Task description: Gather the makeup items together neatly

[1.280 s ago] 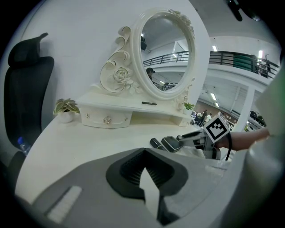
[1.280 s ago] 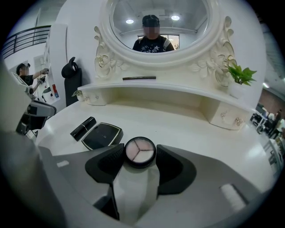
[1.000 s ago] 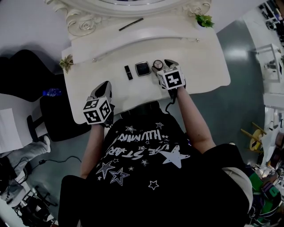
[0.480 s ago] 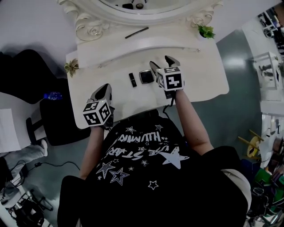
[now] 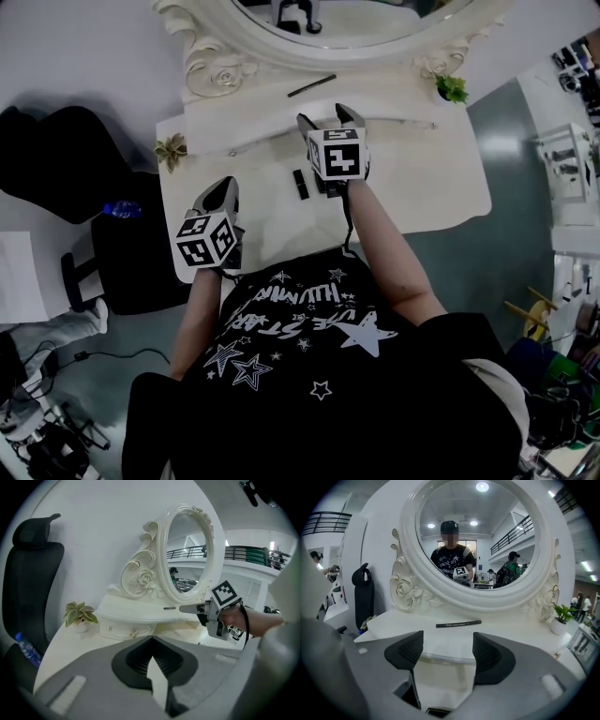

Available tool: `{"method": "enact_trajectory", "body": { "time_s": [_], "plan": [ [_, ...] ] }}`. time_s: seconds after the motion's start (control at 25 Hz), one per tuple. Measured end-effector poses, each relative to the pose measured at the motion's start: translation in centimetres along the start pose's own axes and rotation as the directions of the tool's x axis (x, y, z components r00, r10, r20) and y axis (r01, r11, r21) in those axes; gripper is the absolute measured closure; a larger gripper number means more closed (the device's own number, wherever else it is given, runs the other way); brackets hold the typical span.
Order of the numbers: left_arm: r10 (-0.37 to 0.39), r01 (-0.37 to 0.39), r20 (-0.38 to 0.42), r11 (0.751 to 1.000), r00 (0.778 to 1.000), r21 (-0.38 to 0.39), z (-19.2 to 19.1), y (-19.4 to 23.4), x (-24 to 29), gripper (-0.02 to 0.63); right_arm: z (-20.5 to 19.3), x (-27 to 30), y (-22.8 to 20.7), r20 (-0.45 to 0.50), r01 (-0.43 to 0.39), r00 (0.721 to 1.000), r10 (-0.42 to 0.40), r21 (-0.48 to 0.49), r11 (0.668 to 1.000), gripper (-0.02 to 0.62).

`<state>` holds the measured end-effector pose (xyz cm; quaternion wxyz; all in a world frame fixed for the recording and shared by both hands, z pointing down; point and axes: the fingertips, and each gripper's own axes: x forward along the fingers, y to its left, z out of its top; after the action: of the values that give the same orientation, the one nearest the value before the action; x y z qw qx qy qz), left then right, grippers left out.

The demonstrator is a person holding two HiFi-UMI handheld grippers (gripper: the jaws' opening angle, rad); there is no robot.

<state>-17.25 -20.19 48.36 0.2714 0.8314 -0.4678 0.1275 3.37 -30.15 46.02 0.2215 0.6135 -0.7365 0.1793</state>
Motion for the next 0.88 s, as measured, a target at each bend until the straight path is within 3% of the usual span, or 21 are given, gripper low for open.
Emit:
{"method": "enact_trajectory", "body": {
  "time_s": [0.32,0.6,0.88],
  "plan": [
    [-0.028,0.028,-0.007,0.999,1.000,0.015,1.7,2.2,0.1,0.604,1.1,4.6,1.1,-0.050,0.087,0.995,-0.082,0.094,0.992,0.253],
    [-0.072,0.073,-0.033,0.997,0.997,0.022,2.3,3.4,0.5,0.604,2.3,7.1,1.0,-0.085,0.179,0.982,-0.170,0.100,0.979,0.255],
    [-0.116,0.118,-0.062,0.993,0.991,0.030,2.0,3.6,1.1,0.604,2.2,8.1,0.9,-0.149,0.220,0.968,-0.204,0.095,0.971,0.257]
  ]
}}
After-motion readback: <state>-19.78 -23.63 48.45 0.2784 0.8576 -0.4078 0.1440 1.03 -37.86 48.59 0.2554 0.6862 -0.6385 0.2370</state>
